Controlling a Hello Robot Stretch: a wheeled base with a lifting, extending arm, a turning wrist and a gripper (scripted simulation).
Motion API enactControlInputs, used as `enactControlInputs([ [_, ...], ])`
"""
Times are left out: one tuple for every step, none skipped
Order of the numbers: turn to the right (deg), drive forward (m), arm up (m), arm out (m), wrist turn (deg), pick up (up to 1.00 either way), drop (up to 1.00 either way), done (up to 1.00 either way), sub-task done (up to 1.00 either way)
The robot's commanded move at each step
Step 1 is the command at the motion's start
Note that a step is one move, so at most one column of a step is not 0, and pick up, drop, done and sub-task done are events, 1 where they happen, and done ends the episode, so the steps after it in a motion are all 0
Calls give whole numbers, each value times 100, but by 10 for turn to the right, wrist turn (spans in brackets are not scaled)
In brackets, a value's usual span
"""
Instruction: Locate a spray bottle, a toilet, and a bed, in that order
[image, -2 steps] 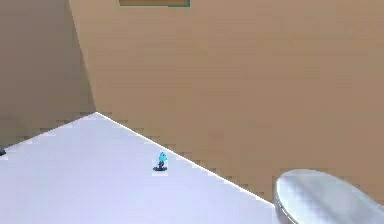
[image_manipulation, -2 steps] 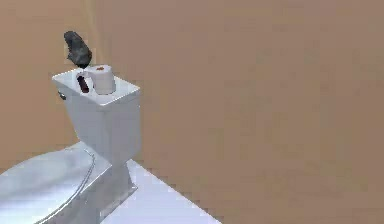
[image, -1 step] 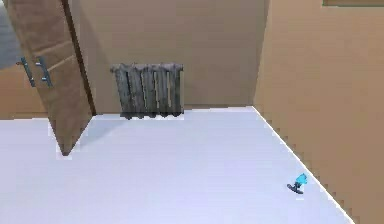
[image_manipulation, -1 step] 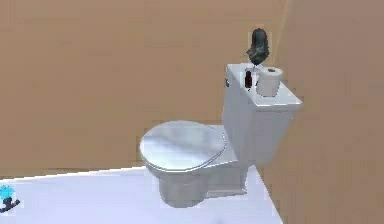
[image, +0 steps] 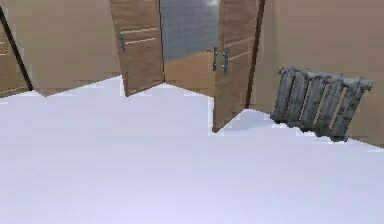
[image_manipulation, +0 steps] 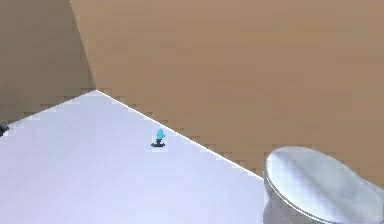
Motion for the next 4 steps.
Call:
enactControlInputs([
  [-90, 0, 0, 0, 0, 0, 0, 0, 0],
  [0, 100, 0, 0, 0, 0, 0, 0, 0],
  [0, 100, 0, 0, 0, 0, 0, 0, 0],
  [-450, 0, 0, 0, 0, 0, 0, 0, 0],
])
